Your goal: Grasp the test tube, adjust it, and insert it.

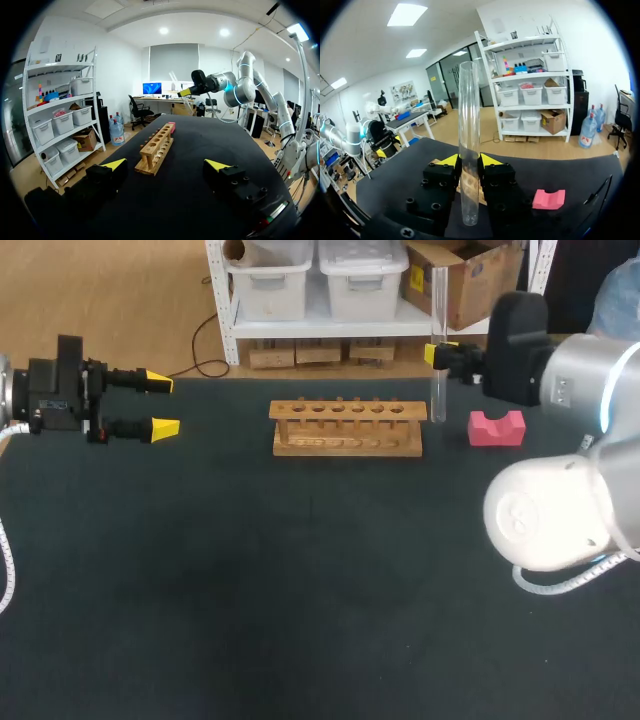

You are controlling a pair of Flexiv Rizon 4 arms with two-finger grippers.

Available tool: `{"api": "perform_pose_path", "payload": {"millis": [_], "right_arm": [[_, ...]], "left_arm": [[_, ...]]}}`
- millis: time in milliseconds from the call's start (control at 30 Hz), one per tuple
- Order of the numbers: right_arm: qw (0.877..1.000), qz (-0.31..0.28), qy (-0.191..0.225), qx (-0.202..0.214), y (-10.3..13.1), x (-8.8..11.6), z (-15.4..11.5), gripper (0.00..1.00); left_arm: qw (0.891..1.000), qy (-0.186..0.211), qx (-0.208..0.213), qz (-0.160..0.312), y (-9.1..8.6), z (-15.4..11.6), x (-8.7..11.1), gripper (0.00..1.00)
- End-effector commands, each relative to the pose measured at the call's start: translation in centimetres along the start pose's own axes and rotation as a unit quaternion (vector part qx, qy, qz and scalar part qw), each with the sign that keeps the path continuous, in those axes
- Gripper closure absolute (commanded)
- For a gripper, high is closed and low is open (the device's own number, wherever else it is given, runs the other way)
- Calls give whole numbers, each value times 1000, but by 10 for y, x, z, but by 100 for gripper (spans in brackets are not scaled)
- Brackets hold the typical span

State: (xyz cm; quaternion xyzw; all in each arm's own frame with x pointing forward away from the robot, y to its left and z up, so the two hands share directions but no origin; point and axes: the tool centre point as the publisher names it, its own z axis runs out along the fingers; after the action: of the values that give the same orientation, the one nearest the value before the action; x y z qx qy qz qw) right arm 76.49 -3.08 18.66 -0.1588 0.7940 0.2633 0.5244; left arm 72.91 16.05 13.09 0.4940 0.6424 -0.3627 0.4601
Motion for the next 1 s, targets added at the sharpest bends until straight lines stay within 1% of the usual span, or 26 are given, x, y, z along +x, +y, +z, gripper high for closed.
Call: {"api": "perform_pose_path", "payload": {"millis": [33,133,200,400,633,1000], "right_arm": [[988,-5,-13,-152,-2,3,1,100],[986,-10,-26,-164,1,-2,2,100],[986,-13,-36,-164,4,-5,4,100],[985,-13,-76,-152,14,-14,11,100],[985,-17,-102,-136,22,-18,21,100],[983,-3,-131,-128,33,-27,32,100]], "left_arm": [[1000,-2,-1,2,-1,0,1,0],[1000,-2,-1,2,-1,0,1,0],[1000,-2,-1,2,-1,0,1,0],[1000,-2,-1,2,-1,0,1,0],[1000,-2,-1,2,-1,0,1,0],[1000,-2,-1,2,-1,0,1,0]]}}
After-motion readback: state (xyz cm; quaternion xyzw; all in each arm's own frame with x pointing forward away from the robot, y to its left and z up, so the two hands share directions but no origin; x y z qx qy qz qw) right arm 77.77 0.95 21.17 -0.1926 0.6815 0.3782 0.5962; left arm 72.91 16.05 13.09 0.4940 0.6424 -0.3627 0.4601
